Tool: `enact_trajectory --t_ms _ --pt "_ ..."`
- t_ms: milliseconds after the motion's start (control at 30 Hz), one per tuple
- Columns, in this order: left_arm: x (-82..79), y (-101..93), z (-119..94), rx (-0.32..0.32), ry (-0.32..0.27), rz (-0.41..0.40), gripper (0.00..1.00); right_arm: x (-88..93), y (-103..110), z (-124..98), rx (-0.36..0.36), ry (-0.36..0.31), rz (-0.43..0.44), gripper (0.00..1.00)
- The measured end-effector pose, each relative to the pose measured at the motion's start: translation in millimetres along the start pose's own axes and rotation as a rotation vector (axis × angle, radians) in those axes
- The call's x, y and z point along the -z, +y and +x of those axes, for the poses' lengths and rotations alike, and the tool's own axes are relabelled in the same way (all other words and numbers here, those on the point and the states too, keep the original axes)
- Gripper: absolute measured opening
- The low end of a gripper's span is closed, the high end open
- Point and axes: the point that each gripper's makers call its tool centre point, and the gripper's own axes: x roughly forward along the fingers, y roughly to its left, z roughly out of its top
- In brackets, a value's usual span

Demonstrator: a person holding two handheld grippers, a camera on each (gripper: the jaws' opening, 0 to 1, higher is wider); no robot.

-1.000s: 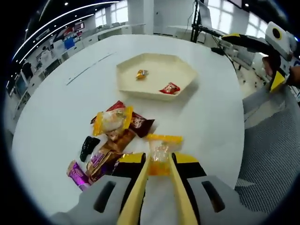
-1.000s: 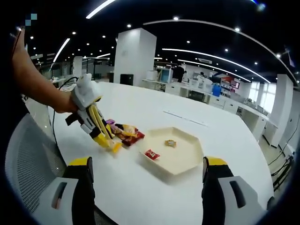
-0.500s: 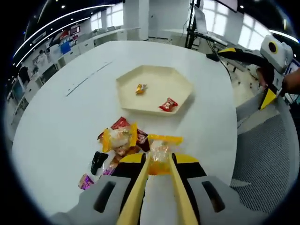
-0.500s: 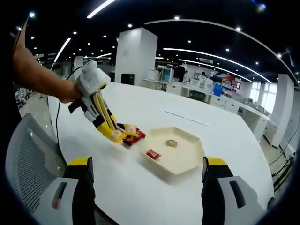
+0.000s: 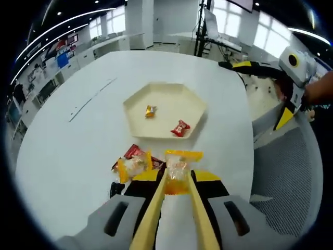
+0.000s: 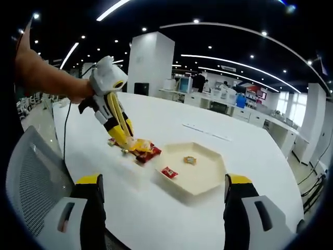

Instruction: Place the target food into the container with the food tongs after gripping and lifting it, then release it inside without dropping or visibly crushing the food.

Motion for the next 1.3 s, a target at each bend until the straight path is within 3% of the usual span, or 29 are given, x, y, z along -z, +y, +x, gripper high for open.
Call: enact_trajectory --t_ms 133,233,533,667,1033,1100,1300 --pt "-13.4 8.9 -10.2 0.003 -0.007 0.015 0.19 -0.3 0.2 -0.2 0.002 0.000 -0.003 0.94" --pt "-33.3 15.4 -22.5 0.011 -0.044 0.063 0.19 -0.5 0.3 -0.4 0.002 0.000 -0.002 0.94" --pt "-74.6 28.5 -56.6 0.024 -0.044 0.139 0.19 0.0 -0.2 -0.1 0.004 0.001 -0.003 0.95" --pt "-86.1 32.4 -60.8 0.027 -0.057 0.150 0.19 -0.7 -1.0 -0.4 0.006 -0.002 0.002 0.95" --pt "-93.6 40.3 -51.9 0.041 -0.052 0.160 0.19 -1.3 -1.7 0.0 -0.011 -0.012 0.037 1.00" --pt "-95.4 40.2 -49.2 0.042 -0.051 0.173 0.19 -3.7 6.2 1.2 -0.060 -0.032 0.064 0.99" --pt "-101.9 40.2 -40.4 0.046 -0.050 0.188 0.19 0.9 4.8 2.3 -0.056 -0.003 0.061 1.00"
